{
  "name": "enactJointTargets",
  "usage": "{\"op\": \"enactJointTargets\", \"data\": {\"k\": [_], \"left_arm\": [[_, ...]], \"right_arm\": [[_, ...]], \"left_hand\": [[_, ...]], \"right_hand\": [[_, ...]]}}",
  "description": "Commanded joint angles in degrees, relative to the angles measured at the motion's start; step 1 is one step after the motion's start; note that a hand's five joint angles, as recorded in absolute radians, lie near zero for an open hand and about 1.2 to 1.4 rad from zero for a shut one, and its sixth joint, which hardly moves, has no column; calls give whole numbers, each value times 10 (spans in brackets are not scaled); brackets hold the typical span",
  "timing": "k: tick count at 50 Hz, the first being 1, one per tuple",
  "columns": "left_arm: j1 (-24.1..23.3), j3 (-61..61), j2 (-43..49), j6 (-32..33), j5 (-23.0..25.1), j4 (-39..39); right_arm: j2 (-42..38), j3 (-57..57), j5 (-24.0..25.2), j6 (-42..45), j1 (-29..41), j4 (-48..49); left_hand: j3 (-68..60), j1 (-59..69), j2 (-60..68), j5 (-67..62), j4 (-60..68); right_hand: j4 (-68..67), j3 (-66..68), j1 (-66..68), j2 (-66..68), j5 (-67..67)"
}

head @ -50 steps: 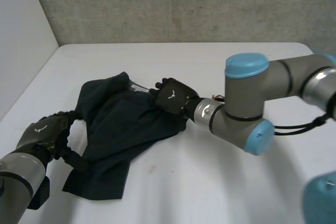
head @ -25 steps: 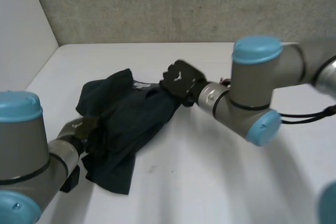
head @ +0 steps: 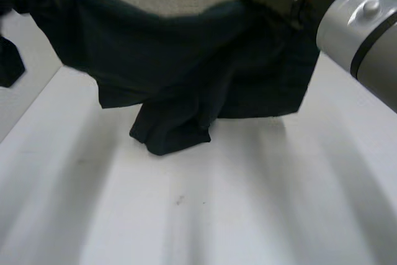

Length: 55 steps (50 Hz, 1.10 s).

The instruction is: Fold the shorts.

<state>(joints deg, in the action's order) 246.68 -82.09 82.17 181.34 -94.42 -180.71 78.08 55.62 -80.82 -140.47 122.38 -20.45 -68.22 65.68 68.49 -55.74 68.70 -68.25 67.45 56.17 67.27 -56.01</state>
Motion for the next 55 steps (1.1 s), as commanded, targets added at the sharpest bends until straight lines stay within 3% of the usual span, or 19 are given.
{"op": "enactJointTargets", "data": {"k": [1, 6, 10, 14, 15, 22, 27, 32, 36, 41, 45, 51, 55], "left_arm": [[-19, -10, 145, 0, 13, -11], [-21, 24, 260, 13, 12, -69], [-23, 99, 353, 60, 6, -180], [-28, 187, 411, 128, 9, -275], [-27, 218, 417, 143, 9, -312], [-24, 256, 409, 128, 4, -480], [-19, 221, 347, 98, 5, -497], [-18, 164, 311, 64, 8, -496], [-14, 110, 296, 55, 10, -483], [-18, 31, 289, 55, 13, -447], [-26, -37, 296, 55, 13, -398], [-52, -106, 306, 56, 13, -316], [-67, -136, 287, 58, 13, -251]], "right_arm": [[-88, 7, 3, -1, 4, -66], [-157, -6, 4, -9, 0, -40], [-239, -59, -6, -26, -1, 49], [-288, -114, -23, -35, -5, 177], [-292, -123, -27, -41, -8, 250], [-230, -71, -23, -102, -28, 521], [-193, -27, -25, -158, -33, 611], [-181, 0, -26, -163, -36, 582], [-185, 11, -24, -157, -31, 478], [-221, 32, -26, -122, -29, 267], [-239, 88, -23, -94, -30, 180], [-227, 196, -11, -86, -34, 179], [-173, 265, 11, -87, -36, 173]], "left_hand": [[-118, 143, 115, -143, 113], [-118, 143, 115, -143, 113], [-118, 143, 115, -143, 113], [-118, 143, 115, -143, 113], [-118, 143, 115, -143, 113], [-118, 143, 115, -143, 113], [-118, 143, 115, -143, 113], [-118, 143, 115, -143, 113], [-118, 143, 115, -143, 113], [-118, 143, 115, -143, 113], [-118, 143, 115, -143, 113], [-118, 143, 115, -143, 113], [-118, 143, 115, -143, 113]], "right_hand": [[-117, 126, 238, 127, -140], [-117, 126, 238, 127, -140], [-117, 126, 238, 127, -140], [-117, 126, 238, 127, -140], [-117, 126, 238, 127, -140], [-117, 126, 238, 127, -140], [-117, 126, 238, 127, -140], [-117, 126, 238, 127, -140], [-117, 126, 238, 127, -140], [-117, 126, 238, 127, -140], [-117, 126, 238, 127, -140], [-117, 126, 238, 127, -140], [-117, 126, 238, 127, -140]]}}
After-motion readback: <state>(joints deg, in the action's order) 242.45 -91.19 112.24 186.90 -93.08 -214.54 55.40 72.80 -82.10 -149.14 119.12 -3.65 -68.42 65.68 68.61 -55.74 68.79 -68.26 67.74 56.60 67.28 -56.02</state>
